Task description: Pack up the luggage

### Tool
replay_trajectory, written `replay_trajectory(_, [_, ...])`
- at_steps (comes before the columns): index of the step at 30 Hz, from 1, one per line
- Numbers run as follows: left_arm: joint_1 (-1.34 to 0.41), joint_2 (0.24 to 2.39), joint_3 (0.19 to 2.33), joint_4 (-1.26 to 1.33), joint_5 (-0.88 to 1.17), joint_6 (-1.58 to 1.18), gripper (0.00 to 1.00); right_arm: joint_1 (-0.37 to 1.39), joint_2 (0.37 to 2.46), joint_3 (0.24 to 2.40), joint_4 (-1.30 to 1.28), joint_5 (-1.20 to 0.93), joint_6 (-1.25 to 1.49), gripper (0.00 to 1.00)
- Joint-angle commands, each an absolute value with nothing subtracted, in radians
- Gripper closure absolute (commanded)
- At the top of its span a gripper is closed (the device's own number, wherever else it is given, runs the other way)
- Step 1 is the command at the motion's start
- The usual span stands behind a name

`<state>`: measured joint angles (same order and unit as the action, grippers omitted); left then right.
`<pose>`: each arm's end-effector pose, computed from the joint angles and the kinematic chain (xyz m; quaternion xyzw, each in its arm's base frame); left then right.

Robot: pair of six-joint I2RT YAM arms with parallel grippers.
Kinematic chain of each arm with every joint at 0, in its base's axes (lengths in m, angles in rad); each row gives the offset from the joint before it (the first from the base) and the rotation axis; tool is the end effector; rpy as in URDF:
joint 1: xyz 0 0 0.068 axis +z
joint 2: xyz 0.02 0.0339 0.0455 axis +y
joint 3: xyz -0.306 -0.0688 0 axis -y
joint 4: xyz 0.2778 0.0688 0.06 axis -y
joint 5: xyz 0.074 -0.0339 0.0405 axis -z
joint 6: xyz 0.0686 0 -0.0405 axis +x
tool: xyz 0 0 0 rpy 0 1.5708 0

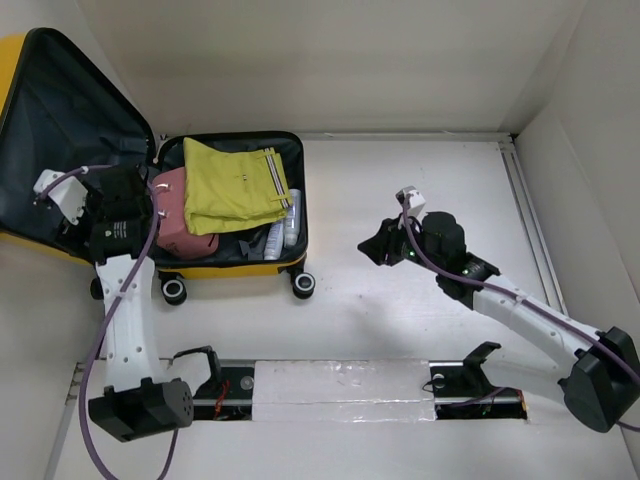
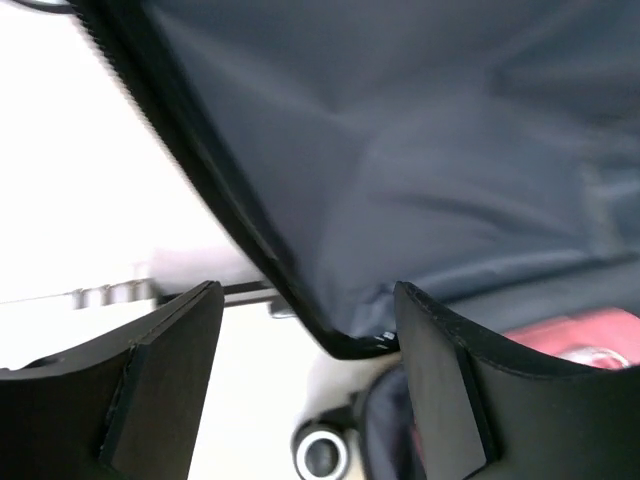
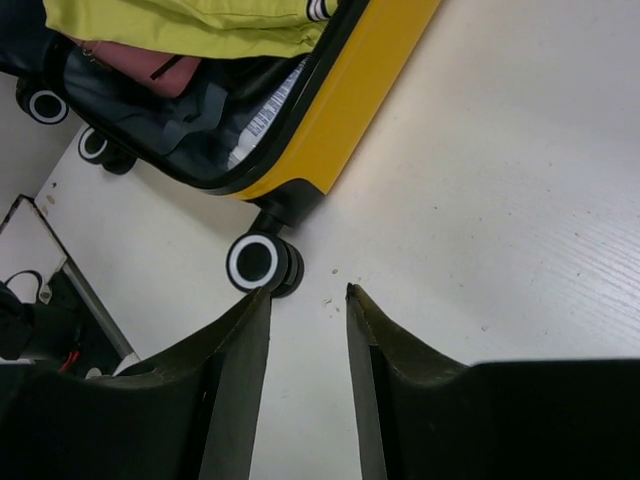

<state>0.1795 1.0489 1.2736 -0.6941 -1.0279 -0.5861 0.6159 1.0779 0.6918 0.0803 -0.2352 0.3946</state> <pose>0.2084 0.0975 0.4496 -0.5158 0.5923 0.3183 0.5309 0.2269 0.1802 0.2917 -0.1574 0.7884 0.3670 0.4679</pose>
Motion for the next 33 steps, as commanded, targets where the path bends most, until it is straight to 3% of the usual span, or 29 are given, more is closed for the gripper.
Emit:
replay_trajectory(1, [0.218, 1.063, 1.356, -0.813, -1.08, -0.714, 0.36, 0.624, 1.051, 0.742, 0.129, -0.244, 0.37, 0.58])
replay_trajectory(9, [0.227, 1.06, 1.269, -0.736, -1.152, -0.633, 0.31, 0.624, 1.019, 0.742, 0.129, -0.235, 0.37, 0.57])
replay_trajectory(15, [0.227, 1.062, 1.272, -0.936, -1.118, -0.911, 0.36, 0.624, 1.028, 0.733, 0.129, -0.235, 0.37, 0.57])
replay_trajectory(18, [0.227, 0.973, 1.22, -0.717, -1.166, -0.675, 0.36, 0.624, 1.028, 0.733, 0.129, -0.235, 0.37, 0.57])
replay_trajectory(20, [0.227, 1.017, 1.297, -0.634, -1.198, -0.556, 0.36, 0.624, 1.037, 0.733, 0.129, -0.235, 0.37, 0.57])
replay_trajectory(24, [0.227, 1.12, 1.505, -0.775, -1.087, -0.685, 0.36, 0.624, 1.037, 0.733, 0.129, -0.235, 0.37, 0.57])
replay_trajectory(33, [0.227, 1.155, 1.472, -0.702, -1.178, -0.546, 0.33, 0.624, 1.055, 0.733, 0.12, -0.204, 0.37, 0.57])
